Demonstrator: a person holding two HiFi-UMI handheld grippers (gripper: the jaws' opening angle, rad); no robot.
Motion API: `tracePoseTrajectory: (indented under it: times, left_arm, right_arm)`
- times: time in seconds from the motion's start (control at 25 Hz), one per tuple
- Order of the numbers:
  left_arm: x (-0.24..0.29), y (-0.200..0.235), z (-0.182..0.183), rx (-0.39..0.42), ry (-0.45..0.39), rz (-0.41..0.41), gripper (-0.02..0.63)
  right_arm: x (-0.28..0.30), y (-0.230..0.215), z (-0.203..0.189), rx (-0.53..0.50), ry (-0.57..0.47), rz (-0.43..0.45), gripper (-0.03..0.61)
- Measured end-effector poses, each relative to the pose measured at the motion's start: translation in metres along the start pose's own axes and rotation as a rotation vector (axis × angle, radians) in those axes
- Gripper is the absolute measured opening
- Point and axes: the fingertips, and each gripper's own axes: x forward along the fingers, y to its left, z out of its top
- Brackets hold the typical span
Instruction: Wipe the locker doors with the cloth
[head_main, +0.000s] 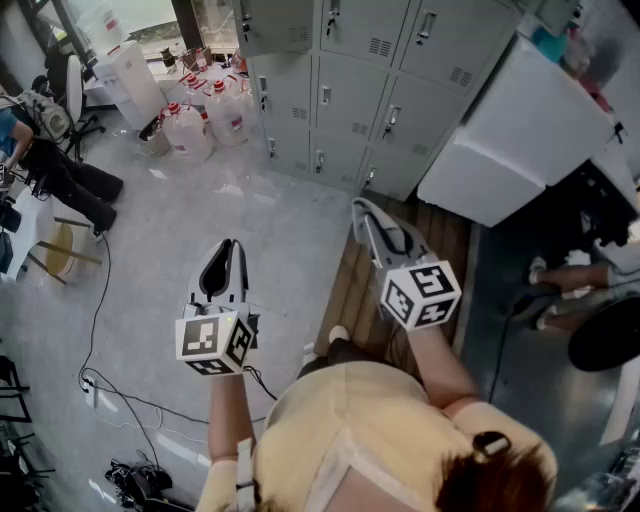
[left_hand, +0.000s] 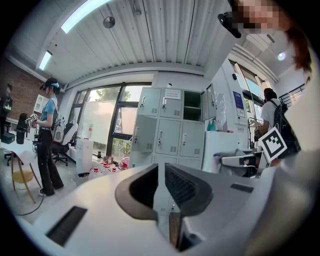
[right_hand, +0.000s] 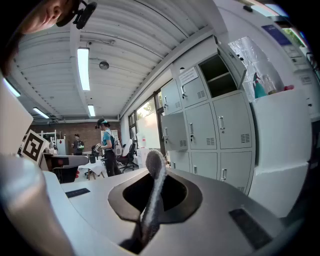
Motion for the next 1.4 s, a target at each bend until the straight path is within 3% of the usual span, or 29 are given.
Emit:
tracePoseTrajectory:
  times: [0.48,0.84,1.4]
  left_arm:
    - [-0.018,0.013,-0.015,0.009,0.004,-0.023,0.043]
    - [-0.003,0.024,-0.018,-0.01,0.001,-0.016,0.043]
    - [0.131,0.029,0.009,-0.038,-0.013,0.03,0.043]
  right_arm:
    - [0.001,0.022,-0.012,0.005,0.009,-0.002,0.015]
    - [0.026,0.011,-0.01,0.023,0.013,-0.001,0.015]
    - [0.141,-0.08,0.032,0.022,0.013,0.062,0.015]
